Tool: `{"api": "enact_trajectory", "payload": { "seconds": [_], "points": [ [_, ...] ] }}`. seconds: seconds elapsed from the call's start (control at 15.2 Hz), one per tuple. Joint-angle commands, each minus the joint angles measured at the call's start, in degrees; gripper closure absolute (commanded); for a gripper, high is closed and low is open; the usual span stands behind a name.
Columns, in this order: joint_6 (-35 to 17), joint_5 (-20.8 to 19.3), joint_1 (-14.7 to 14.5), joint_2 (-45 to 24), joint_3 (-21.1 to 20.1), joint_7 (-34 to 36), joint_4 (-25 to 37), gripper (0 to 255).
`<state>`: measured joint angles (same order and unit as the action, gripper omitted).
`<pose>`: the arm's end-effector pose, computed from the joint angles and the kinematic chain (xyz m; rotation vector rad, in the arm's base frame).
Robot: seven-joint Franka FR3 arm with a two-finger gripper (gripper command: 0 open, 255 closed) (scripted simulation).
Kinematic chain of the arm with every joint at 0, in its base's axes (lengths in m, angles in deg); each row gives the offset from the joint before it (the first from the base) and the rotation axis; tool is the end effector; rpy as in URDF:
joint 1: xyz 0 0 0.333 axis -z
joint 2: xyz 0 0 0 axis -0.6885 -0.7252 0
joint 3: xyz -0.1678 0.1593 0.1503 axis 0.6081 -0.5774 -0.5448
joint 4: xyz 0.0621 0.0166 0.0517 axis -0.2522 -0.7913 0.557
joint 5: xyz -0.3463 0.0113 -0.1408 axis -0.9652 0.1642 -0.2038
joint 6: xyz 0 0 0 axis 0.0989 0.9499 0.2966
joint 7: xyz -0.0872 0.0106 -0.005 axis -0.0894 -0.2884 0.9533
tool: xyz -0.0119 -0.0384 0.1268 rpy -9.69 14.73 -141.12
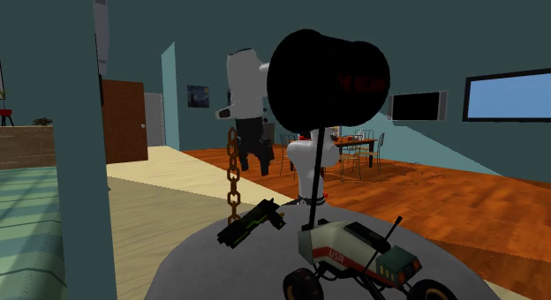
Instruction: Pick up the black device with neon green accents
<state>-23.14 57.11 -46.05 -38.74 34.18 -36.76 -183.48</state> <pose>0.4290 0.0858 0.4310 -3.1151 0.0480 0.1696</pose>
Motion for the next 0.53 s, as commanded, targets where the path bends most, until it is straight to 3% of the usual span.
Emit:
{"api": "enact_trajectory", "payload": {
  "seconds": [0.0, 0.46],
  "points": [
    [-1.9, -0.1, -0.4, -4.0, -1.2, 2.2, 1.3, 0],
    [-6.3, -1.5, -1.7, -17.3, -4.1, 8.7, 7.5, 0]
  ]
}}
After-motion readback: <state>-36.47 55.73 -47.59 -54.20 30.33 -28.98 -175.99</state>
